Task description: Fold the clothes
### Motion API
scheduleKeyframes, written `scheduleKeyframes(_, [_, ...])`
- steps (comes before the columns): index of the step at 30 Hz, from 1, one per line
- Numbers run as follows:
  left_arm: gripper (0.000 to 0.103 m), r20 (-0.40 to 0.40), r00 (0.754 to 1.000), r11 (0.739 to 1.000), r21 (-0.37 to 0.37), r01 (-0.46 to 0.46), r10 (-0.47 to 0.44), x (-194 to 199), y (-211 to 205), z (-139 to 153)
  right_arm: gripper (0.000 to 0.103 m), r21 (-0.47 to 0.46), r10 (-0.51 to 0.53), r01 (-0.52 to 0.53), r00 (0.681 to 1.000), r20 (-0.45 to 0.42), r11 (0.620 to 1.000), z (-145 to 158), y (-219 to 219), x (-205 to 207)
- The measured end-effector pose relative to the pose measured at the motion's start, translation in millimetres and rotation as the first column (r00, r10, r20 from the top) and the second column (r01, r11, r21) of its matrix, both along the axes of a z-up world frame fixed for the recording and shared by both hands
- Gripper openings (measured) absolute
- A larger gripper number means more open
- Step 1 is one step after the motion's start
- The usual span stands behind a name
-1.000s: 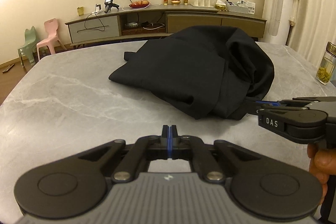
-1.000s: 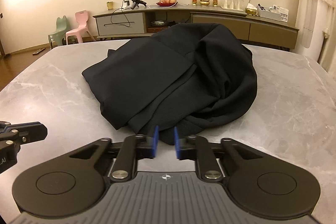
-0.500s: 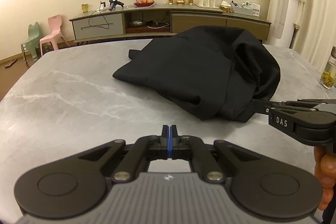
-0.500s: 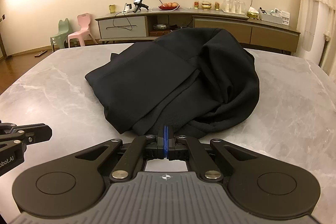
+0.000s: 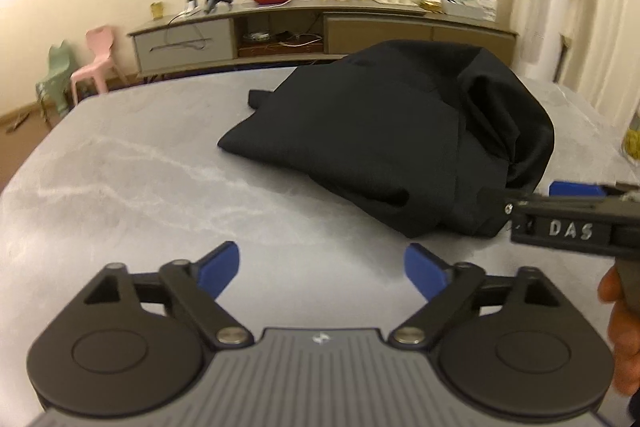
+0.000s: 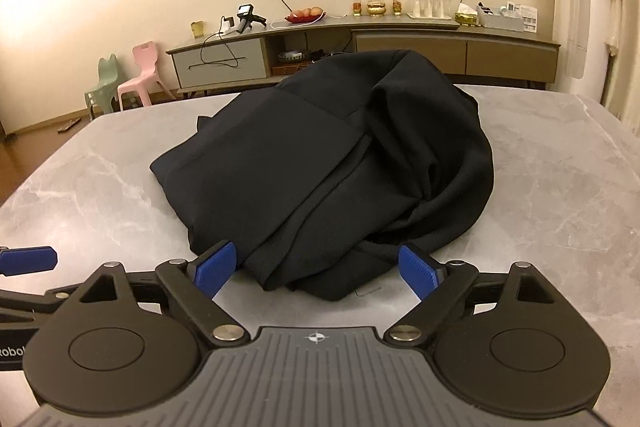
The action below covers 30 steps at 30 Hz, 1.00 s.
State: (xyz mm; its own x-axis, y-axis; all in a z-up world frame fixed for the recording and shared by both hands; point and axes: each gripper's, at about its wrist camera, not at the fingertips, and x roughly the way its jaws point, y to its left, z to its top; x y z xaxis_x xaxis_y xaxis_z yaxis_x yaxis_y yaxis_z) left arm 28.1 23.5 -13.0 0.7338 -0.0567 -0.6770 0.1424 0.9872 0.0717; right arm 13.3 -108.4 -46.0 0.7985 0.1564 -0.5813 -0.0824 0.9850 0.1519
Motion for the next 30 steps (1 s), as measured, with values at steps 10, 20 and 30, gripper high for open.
scheduleKeyframes(10, [0.095,-0.043,0.996,0.995,-0.065,0.072,-0.075,38.7,32.9,-35.2,0.094,0.026,0.0,-0.001,1.0,0.026,1.0,-3.3,2.5,41.5])
scheduleKeyframes(20, [0.094,0.068,0.99,0.966,-0.237,-0.101,0.12,48.1,110.8,12.3,0.004,-0.189,0.162,-0.138,0.979,0.121,0.972,-5.4,68.9,84.1])
scheduleKeyframes(30, [0.094,-0.051,0.984,0.867,-0.466,-0.176,0.172,53.8,176.9,15.1,0.043,-0.135,0.479,-0.474,0.878,0.004,0.87,-6.9,101.8,-2.0])
